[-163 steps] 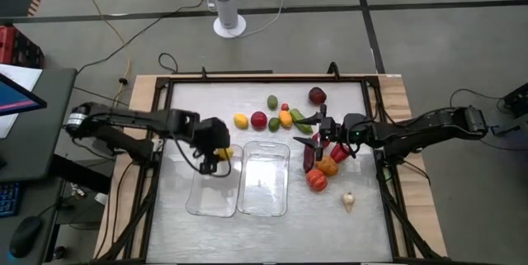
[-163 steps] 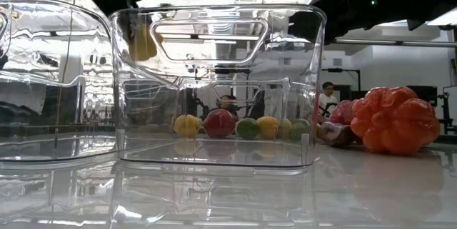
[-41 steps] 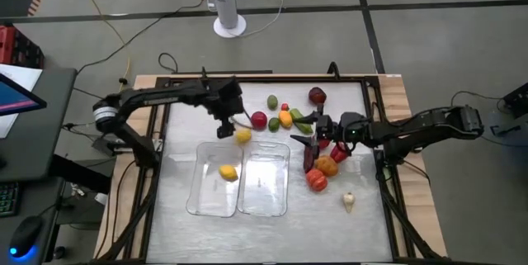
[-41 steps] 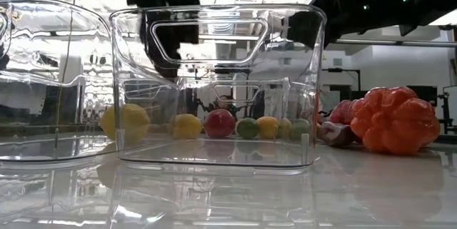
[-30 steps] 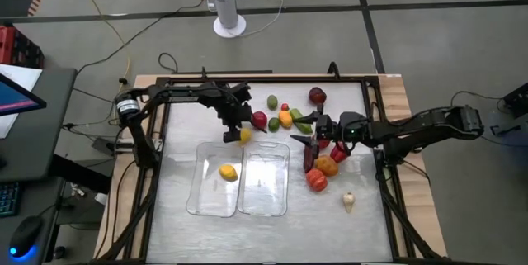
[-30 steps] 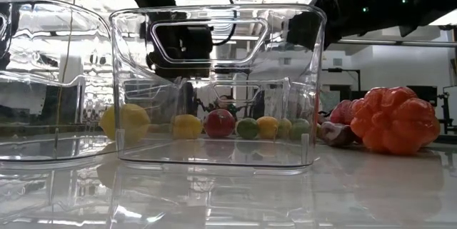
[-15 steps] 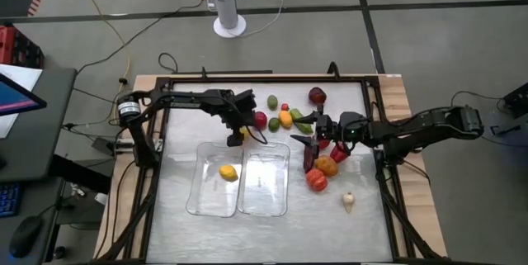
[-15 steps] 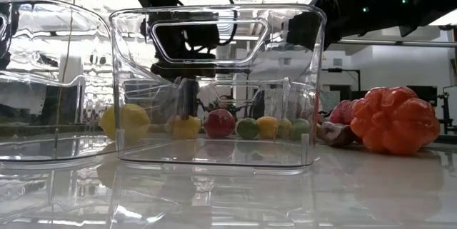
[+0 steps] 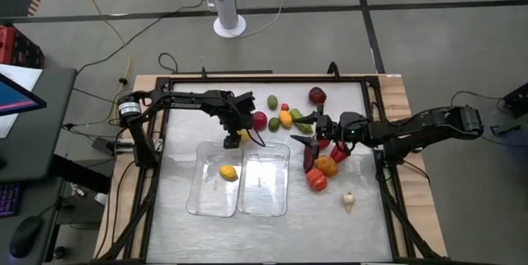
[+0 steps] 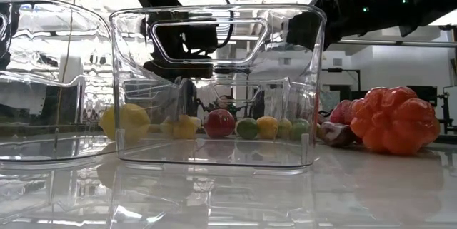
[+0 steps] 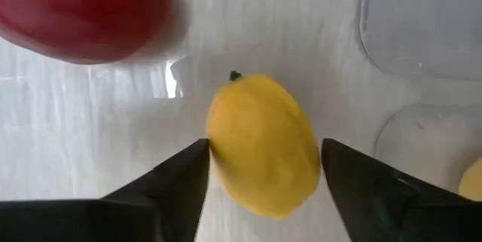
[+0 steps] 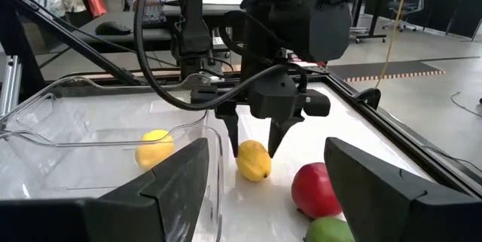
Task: Sort produce into baskets
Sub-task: Put the lemon into the left transparent bin
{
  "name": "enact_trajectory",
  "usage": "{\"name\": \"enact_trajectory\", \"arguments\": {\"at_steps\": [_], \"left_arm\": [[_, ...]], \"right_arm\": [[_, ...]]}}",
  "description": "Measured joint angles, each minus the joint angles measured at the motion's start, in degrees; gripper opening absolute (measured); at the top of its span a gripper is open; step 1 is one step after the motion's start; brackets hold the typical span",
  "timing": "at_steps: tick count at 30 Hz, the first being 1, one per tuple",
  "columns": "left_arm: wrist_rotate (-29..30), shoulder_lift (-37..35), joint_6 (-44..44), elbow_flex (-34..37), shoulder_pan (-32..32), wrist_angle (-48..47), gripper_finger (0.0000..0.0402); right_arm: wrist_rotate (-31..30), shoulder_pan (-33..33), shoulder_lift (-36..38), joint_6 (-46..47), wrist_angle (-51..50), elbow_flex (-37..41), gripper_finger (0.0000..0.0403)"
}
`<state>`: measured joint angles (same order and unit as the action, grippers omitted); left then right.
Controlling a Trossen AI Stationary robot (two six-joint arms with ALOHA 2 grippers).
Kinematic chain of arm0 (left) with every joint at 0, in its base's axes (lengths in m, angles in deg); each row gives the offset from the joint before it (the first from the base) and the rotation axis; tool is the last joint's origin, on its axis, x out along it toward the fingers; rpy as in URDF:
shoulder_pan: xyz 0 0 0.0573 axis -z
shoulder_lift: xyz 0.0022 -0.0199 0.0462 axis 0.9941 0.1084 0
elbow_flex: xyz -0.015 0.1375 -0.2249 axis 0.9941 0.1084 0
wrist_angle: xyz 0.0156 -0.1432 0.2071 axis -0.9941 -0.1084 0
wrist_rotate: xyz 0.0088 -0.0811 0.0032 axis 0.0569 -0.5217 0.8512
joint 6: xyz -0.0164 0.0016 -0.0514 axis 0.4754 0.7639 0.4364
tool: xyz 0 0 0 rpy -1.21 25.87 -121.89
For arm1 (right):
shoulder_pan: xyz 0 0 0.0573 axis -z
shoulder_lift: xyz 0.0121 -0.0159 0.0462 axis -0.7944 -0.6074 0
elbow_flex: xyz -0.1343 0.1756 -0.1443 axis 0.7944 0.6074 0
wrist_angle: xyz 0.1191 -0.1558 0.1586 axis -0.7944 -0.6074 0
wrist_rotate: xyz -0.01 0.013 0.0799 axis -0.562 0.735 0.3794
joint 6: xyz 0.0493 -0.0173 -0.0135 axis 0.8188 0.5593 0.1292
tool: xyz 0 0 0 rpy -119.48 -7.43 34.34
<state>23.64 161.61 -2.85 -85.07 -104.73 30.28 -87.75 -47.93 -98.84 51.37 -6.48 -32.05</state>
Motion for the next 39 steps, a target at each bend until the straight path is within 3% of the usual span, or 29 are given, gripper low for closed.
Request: {"name": "enact_trajectory", "arguments": {"at_steps": [8,14,19,23,33,39], "left_arm": [[0.27,0.00,-1.16,0.00,0.00,0.07,0.0133],[2.02,0.07,-1.91,-1.07,0.00,-2.08,0.0127],[6.50,-0.79,-2.95,-5.30,-0.04,-8.95,0.0127],[6.80,-3.39,-2.41,-9.44,0.00,-13.82,0.0127],[-5.26,-12.04,3.13,-14.25,4.25,-21.13,0.0127],[-9.17,-13.33,7.92,-14.17,11.12,-23.34,0.0156]], "right_arm": [[-0.03,0.00,0.00,0.00,0.00,0.00,0.0291],[-0.04,0.00,0.00,0.00,0.00,0.00,0.0291],[-0.04,0.00,0.00,0.02,0.00,0.00,0.0291],[-0.04,0.00,0.00,0.02,0.00,0.00,0.0291],[-0.04,0.00,0.00,0.05,-0.04,0.00,0.0291],[-0.04,0.00,0.00,0.13,-0.04,0.00,0.0291]]}}
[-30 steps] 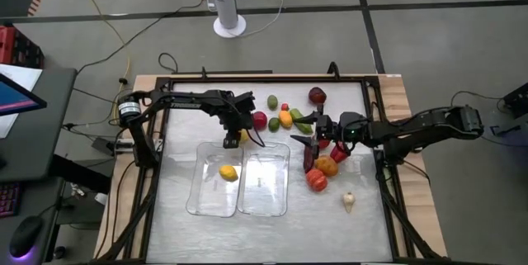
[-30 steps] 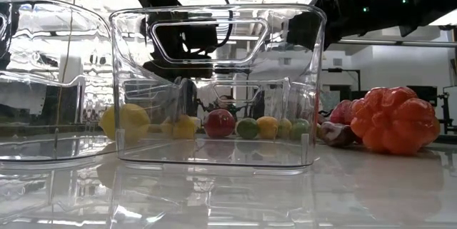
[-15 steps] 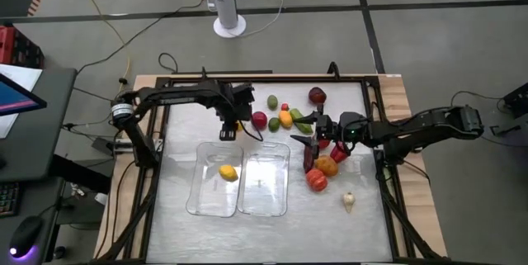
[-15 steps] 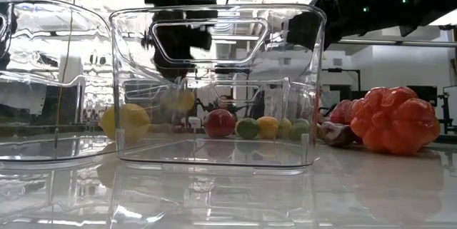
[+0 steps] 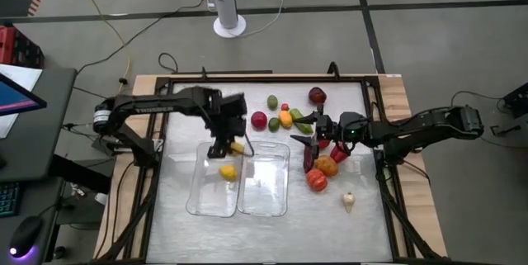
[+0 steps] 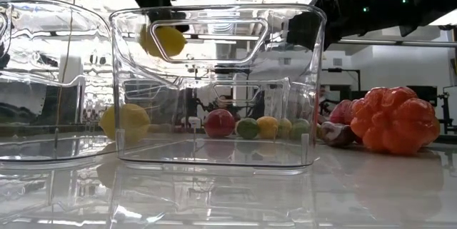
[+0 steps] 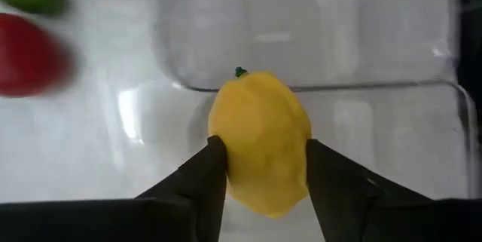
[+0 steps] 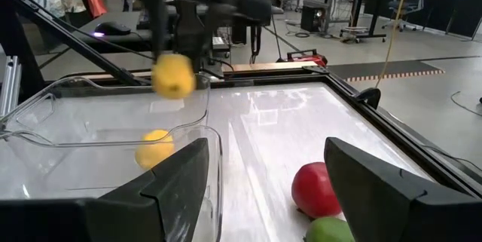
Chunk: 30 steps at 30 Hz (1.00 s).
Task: Sort produce into baskets
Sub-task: Put the lemon into the left transparent bin, then put the tomato into the left transparent bin
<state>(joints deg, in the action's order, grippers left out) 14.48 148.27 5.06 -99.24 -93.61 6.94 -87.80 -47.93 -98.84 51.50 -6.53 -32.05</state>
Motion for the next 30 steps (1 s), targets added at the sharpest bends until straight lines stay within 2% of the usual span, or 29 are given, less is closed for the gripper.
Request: {"name": "enact_trajectory", "arguments": {"at_steps": [6,12,17,24,30], "left_arm": [[4.07,1.04,5.09,0.05,6.46,-0.21,0.0202],[14.34,1.02,7.85,0.05,7.58,-0.29,0.0257],[26.38,1.63,4.91,0.05,5.17,4.79,0.0282],[19.94,6.61,-3.75,0.01,-3.50,14.47,0.0276],[18.79,12.89,-8.33,-0.93,-11.44,19.17,0.0281]], "right_arm": [[0.00,0.00,0.00,0.00,0.02,0.00,0.0291],[0.00,-0.01,0.00,0.00,0.02,0.00,0.0291],[0.00,-0.04,0.00,0.04,0.54,0.00,0.0291],[0.00,-0.07,-0.02,0.04,0.54,0.00,0.0291],[0.02,-0.02,-0.02,-0.02,-0.16,-0.02,0.0291]]}}
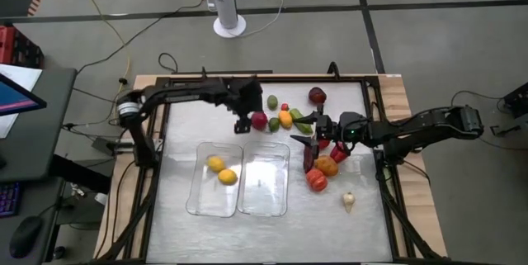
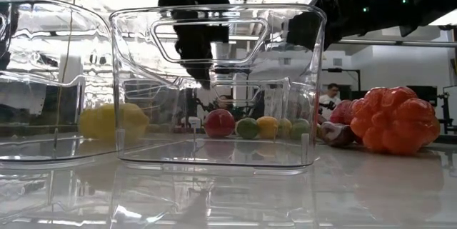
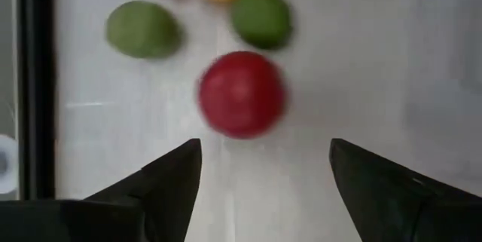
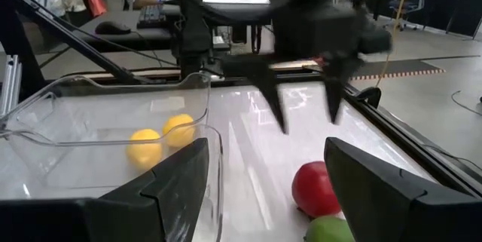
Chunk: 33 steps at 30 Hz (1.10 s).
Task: Sort produce into baskets
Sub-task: Put the tomato into the left transparent bin
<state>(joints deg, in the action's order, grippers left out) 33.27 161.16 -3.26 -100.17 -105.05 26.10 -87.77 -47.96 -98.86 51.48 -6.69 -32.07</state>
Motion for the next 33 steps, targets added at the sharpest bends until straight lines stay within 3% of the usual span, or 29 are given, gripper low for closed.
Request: {"name": "enact_trajectory", "arguments": {"at_steps": [5,9,15,27,33], "left_arm": [[-6.15,2.52,-3.14,-0.11,-3.51,3.44,0.0305],[-6.38,2.44,-4.08,1.62,-3.13,11.22,0.0340],[-6.80,4.03,-4.48,1.66,-1.73,12.92,0.0383],[-3.97,7.98,-3.97,1.99,-1.57,10.32,0.0383],[-8.04,10.95,-1.67,2.08,-2.19,9.26,0.0365]], "right_arm": [[-0.02,0.39,0.00,-1.06,-0.15,0.00,0.0291],[-0.01,0.78,0.00,-1.04,-0.19,0.00,0.0291],[0.01,0.63,0.00,-1.03,-0.19,0.00,0.0291],[0.32,0.73,0.00,-0.42,-0.18,0.00,0.0291],[0.39,0.49,0.00,-0.42,0.16,0.00,0.0291]]}}
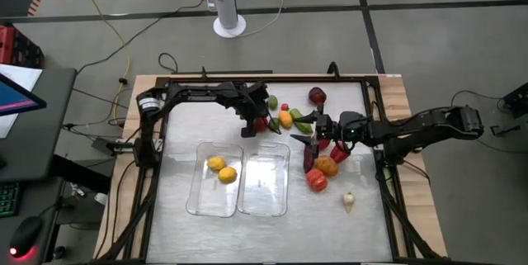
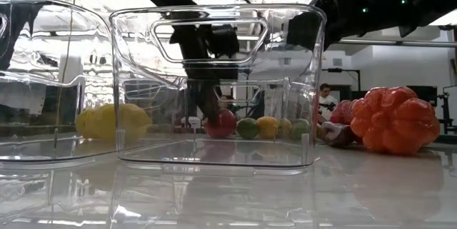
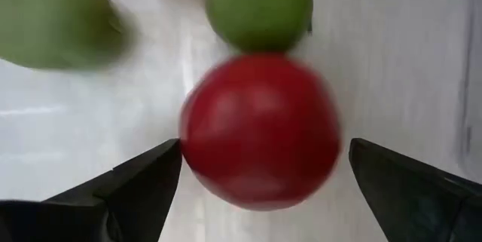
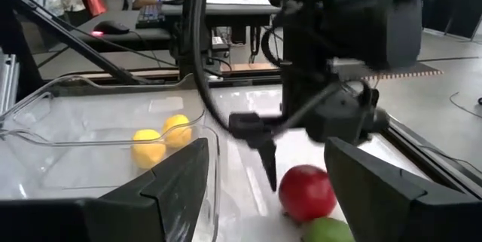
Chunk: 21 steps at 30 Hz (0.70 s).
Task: Sort produce into baskets
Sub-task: Put the tomato into the left transparent bin
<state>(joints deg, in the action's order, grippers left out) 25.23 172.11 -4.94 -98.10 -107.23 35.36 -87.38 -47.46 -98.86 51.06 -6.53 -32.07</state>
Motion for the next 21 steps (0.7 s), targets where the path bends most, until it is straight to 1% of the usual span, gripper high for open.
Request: {"name": "enact_trajectory", "arguments": {"at_steps": [6,11,14,16,21], "left_arm": [[0.24,2.55,-0.96,0.00,1.15,1.08,0.0342],[1.52,2.50,-2.22,-0.14,1.78,-0.06,0.0296],[2.40,1.14,-2.53,-1.18,1.83,-2.73,0.0270],[2.58,-0.45,-2.11,-2.35,1.83,-4.51,0.0263],[1.25,-7.59,0.14,-4.42,2.65,-10.12,0.0275]], "right_arm": [[0.40,-0.22,0.00,-0.02,-0.05,0.00,0.0291],[0.42,-0.21,0.00,-0.06,-0.17,0.00,0.0291],[0.42,-0.21,0.00,-0.07,-0.17,0.00,0.0291],[0.42,-0.21,0.00,-0.08,-0.18,0.00,0.0291],[0.39,-0.21,0.00,-0.12,-0.30,0.00,0.0291]]}}
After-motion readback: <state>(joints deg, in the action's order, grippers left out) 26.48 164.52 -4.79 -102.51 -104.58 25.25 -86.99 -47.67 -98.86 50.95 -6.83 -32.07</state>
